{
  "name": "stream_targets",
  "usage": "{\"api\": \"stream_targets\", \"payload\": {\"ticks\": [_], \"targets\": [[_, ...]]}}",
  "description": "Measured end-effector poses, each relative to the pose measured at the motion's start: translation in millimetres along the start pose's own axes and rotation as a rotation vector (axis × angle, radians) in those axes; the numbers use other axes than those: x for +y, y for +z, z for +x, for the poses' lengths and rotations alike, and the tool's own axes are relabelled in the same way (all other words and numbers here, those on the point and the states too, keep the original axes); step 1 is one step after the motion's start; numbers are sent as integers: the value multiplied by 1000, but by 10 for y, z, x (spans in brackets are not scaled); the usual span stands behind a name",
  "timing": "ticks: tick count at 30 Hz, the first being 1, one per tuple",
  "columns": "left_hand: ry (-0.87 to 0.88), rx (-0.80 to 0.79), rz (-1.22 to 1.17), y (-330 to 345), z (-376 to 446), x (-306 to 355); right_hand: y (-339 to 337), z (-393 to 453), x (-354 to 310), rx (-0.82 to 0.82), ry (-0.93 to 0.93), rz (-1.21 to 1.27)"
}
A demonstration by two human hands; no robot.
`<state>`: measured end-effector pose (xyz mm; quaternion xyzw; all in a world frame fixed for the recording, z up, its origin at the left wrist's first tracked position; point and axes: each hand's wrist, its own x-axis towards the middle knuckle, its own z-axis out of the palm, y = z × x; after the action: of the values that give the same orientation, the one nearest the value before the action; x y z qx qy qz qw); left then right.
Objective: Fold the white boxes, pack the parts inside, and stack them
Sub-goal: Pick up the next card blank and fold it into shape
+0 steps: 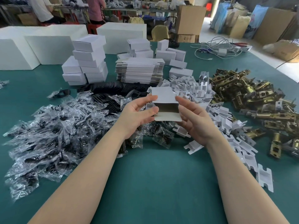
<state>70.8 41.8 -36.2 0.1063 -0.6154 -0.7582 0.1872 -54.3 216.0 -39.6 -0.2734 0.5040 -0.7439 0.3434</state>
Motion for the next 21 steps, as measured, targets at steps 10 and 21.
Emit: {"api": "stream_targets", "payload": {"ticks": [10, 21], "targets": [[91, 136, 133, 112, 15, -51, 98, 17, 18, 199, -144, -336], [185, 179, 187, 149, 8, -59, 142, 40, 46, 301, -270, -444]]}}
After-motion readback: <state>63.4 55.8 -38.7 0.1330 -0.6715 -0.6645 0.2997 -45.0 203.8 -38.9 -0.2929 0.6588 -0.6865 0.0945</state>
